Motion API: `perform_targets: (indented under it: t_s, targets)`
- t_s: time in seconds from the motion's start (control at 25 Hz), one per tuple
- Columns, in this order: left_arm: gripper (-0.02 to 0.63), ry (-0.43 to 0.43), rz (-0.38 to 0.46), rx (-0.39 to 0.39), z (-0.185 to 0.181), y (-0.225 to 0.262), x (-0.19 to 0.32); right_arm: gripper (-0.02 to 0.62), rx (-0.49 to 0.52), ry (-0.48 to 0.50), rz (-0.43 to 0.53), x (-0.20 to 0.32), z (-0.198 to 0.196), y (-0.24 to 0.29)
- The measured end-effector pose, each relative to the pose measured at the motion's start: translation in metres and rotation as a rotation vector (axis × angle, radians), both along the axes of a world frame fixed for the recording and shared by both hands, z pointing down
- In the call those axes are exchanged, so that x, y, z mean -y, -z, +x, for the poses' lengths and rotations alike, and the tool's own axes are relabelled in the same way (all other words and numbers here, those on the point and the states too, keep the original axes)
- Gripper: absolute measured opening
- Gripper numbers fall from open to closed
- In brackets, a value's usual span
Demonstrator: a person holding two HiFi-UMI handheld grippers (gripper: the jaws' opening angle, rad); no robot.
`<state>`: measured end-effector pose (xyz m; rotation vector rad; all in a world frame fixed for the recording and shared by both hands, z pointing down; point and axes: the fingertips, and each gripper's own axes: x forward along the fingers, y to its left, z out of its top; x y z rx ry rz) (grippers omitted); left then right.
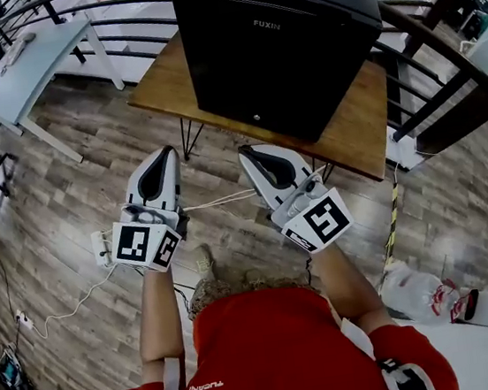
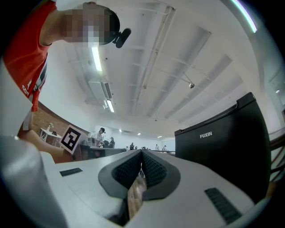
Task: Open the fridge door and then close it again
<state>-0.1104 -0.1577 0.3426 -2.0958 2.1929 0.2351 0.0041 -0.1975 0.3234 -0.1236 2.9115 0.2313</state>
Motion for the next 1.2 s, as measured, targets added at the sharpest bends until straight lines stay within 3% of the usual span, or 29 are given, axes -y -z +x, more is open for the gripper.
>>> perform_targets:
  t_s: [0.72, 1.0, 1.2]
  targets:
    - [0.014, -0.297, -0.028, 0.026, -0.136, 0.008, 0.119, 0.025, -0.008, -0.245, 0.003, 0.051, -0.123, 0.006]
    - [0.087, -0.464, -0.049, 0.047, -0.156, 0.009, 0.154, 0.025, -0.028, -0.324, 0.023, 0.057, -0.144, 0.005]
    - [0.13, -0.532, -0.061, 0.065, -0.169, 0.01, 0.186, 0.025, -0.05, -0.354, 0.024, 0.063, -0.149, 0.0]
